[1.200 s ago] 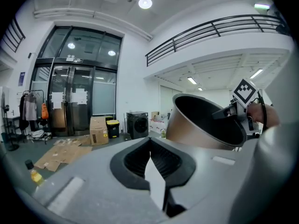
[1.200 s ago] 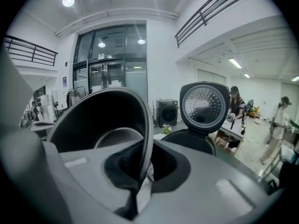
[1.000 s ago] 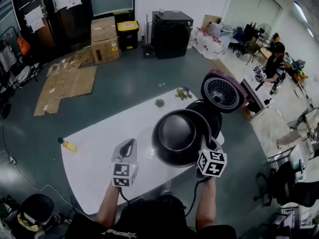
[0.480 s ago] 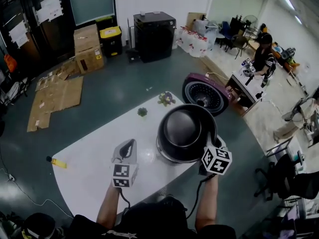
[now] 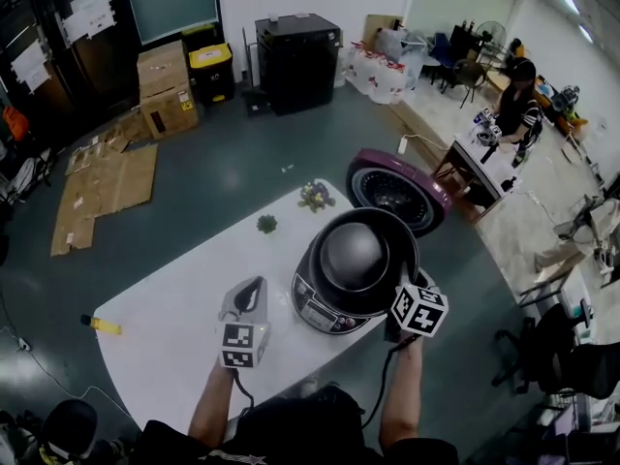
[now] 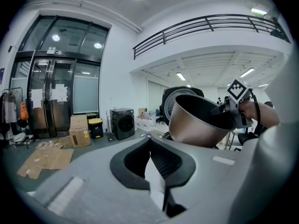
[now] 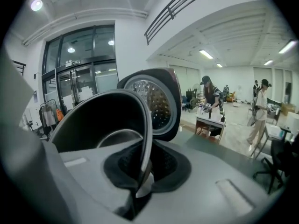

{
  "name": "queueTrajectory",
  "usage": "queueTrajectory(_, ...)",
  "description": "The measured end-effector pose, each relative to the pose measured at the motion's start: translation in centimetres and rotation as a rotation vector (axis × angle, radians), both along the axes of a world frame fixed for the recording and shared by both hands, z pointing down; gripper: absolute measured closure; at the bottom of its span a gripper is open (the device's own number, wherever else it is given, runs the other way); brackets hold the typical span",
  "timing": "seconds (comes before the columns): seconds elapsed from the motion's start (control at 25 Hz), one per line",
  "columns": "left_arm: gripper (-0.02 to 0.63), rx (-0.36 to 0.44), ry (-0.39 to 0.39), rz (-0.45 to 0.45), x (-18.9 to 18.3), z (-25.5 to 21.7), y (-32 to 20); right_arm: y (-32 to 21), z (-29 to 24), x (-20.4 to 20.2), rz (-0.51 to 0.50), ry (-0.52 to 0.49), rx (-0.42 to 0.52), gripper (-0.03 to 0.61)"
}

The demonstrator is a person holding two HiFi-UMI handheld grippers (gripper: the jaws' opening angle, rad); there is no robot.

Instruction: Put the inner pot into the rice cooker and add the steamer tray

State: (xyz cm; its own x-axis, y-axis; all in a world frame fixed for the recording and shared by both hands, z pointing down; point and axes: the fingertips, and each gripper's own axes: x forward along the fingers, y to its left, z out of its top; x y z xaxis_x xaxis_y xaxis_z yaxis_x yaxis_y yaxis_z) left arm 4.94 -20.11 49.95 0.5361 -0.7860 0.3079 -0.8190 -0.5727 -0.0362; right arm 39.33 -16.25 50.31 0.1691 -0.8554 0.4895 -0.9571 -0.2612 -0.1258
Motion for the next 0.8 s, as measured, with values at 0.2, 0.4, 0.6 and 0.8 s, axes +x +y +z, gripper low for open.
queueTrajectory(0.2,0.603,-0.035,-0.008,-0.017,0.1,1.5,-0.9,-1.4,2.8,0.6,0.001,-0.023,-0.058,0.561)
queueTrajectory(0.4,0.603,-0.063,-0.022,-0.022,0.7,2.8,-1.3,-2.3,5.7,0.9,-0.001,-0.061,-0.116,0.56)
queueTrajectory(0.6,0.603,-0.095,-0.033,-0.034,0.6,4.0,-1.4,-2.6,8.0,0.7,-0.006,-0.082,-0.169,0.558)
queueTrajectory(0.8,0.603,-0.125,-0.045,-0.042,0.7,5.0,-1.7,-3.0,9.8,1.1,-0.001,-0.1,-0.214,0.557)
